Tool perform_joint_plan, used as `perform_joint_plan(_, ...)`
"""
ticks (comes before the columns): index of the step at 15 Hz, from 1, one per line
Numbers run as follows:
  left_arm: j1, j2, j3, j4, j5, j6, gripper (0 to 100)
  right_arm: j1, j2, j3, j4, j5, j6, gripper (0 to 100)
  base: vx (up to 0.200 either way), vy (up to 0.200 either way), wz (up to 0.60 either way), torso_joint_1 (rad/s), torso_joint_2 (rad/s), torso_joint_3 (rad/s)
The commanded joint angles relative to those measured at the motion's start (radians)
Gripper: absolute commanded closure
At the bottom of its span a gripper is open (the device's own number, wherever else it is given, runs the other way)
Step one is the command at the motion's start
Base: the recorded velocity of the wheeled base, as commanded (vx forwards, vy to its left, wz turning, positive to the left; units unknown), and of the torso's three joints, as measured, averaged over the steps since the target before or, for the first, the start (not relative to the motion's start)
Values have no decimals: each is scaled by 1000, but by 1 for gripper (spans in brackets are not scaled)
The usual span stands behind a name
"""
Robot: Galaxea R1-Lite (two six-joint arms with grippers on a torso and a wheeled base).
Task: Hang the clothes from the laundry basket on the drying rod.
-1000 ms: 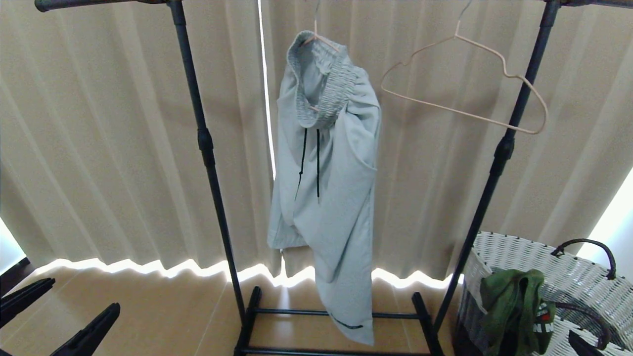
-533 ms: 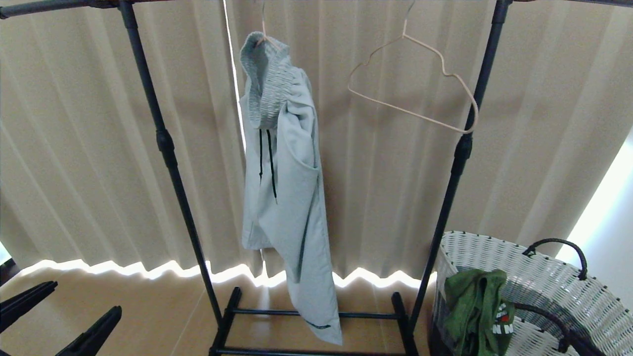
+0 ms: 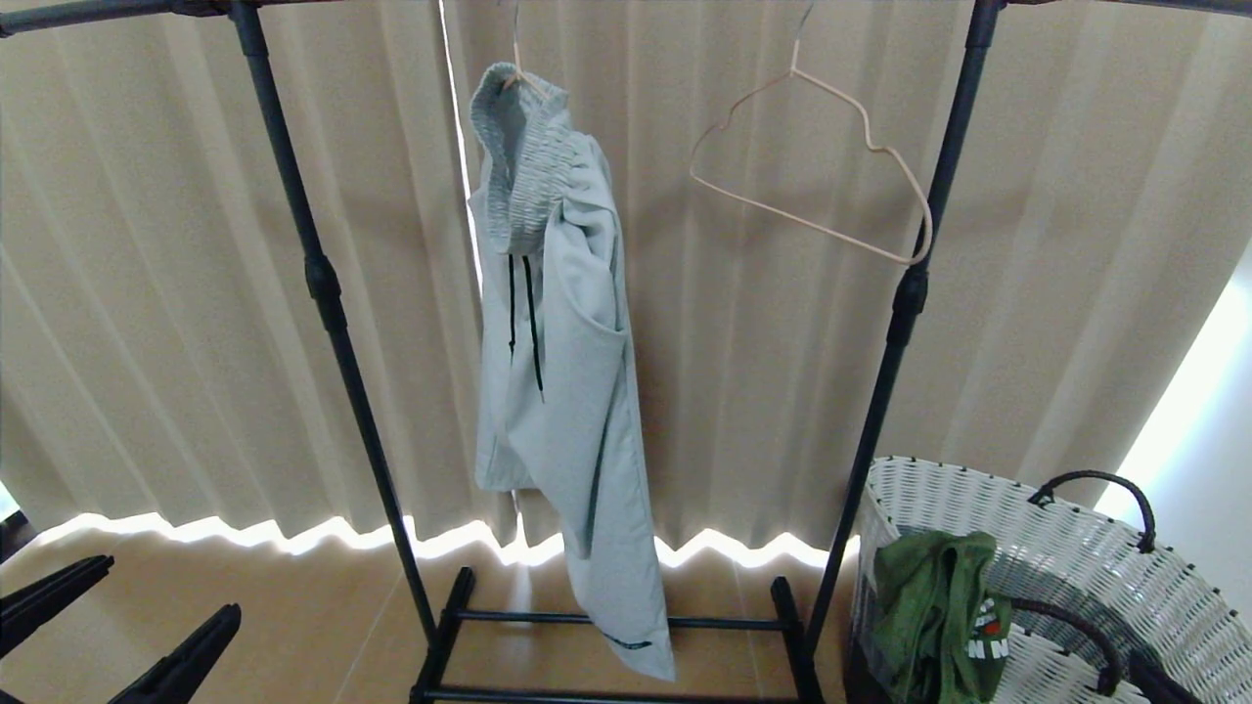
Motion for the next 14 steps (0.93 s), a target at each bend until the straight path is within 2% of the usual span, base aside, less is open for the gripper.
perform_joint_plan(1, 1, 10, -3, -1, 1, 0, 0, 0, -1, 0, 0, 0, 0, 0, 0, 0, 0, 0, 0, 0)
perform_joint_plan(4, 1, 17, -8, -1, 1, 0, 0, 0, -1, 0, 0, 0, 0, 0, 0, 0, 0, 0, 0, 0)
perform_joint_plan(14, -1, 14, -6, 1, 1, 2, 0, 0, 6, -12, 0, 3, 0, 0, 200, 0, 0, 4, 4, 2)
